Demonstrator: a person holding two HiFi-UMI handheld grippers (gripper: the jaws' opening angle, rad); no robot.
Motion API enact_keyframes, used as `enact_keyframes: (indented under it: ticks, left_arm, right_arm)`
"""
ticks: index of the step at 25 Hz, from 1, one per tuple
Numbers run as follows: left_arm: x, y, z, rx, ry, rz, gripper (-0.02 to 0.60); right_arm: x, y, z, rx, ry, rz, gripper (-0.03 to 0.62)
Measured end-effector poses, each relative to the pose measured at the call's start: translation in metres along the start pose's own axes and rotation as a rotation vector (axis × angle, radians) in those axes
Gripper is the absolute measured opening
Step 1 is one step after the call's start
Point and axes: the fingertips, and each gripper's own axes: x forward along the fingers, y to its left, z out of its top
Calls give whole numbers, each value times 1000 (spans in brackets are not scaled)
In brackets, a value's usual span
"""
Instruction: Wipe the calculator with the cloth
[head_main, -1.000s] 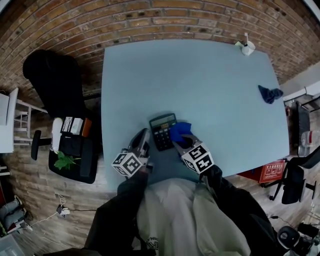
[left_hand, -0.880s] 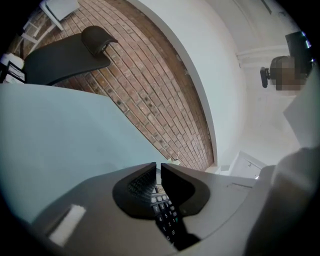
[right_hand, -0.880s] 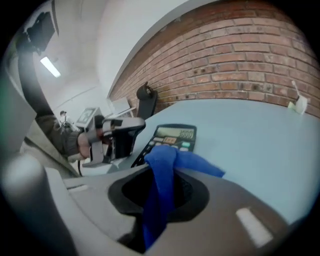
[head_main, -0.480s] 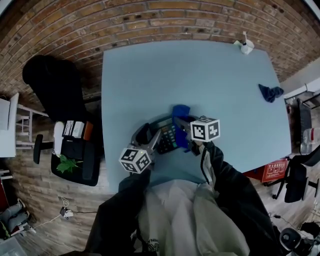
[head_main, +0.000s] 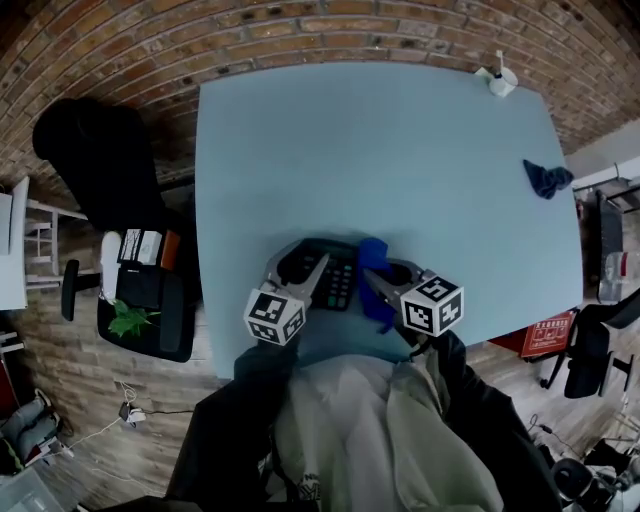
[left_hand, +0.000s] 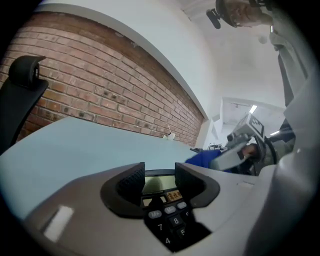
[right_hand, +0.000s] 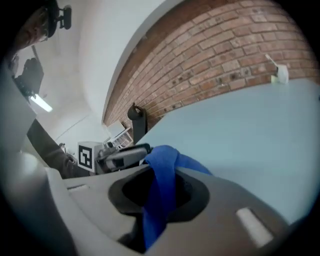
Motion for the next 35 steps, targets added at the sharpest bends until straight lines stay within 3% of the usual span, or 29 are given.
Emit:
enact_keyframes:
  ticks: [3, 6, 8, 9, 11, 13, 17, 21, 29, 35]
  left_arm:
    - [-13, 3, -4, 12, 28, 10, 185]
    - [-24, -2, -26, 147, 183, 35, 210]
    - [-22, -15, -45, 268, 311, 49, 448]
    - [-19, -22, -50, 294, 343, 40, 462]
    - [-13, -31, -56, 271, 354, 20, 462]
    - [-11, -30, -59, 251, 351, 38, 465]
    - [-12, -27, -62, 263, 349, 76, 465]
    - [-11, -27, -60, 259, 331, 84, 465]
    - [-11, -24, -58, 254, 324, 127, 454]
    - [-13, -21, -57, 257, 322, 125, 456]
  right_arm:
    - [14, 18, 37, -269, 9, -7, 69]
    - [48, 30, 34, -509, 111, -6, 69]
    - [54, 29, 31, -602, 148, -21, 69]
    - [50, 25, 36, -614, 133, -36, 69]
    - [41, 7, 48, -561, 125, -45, 68]
    - [48, -14, 47, -453, 218, 13, 67]
    - [80, -13, 37, -204, 380, 320, 66]
    - [109, 10, 45, -172, 483, 489, 66]
    - [157, 61, 41, -341, 595, 608, 66]
    - [106, 11, 49, -134, 579, 626, 66]
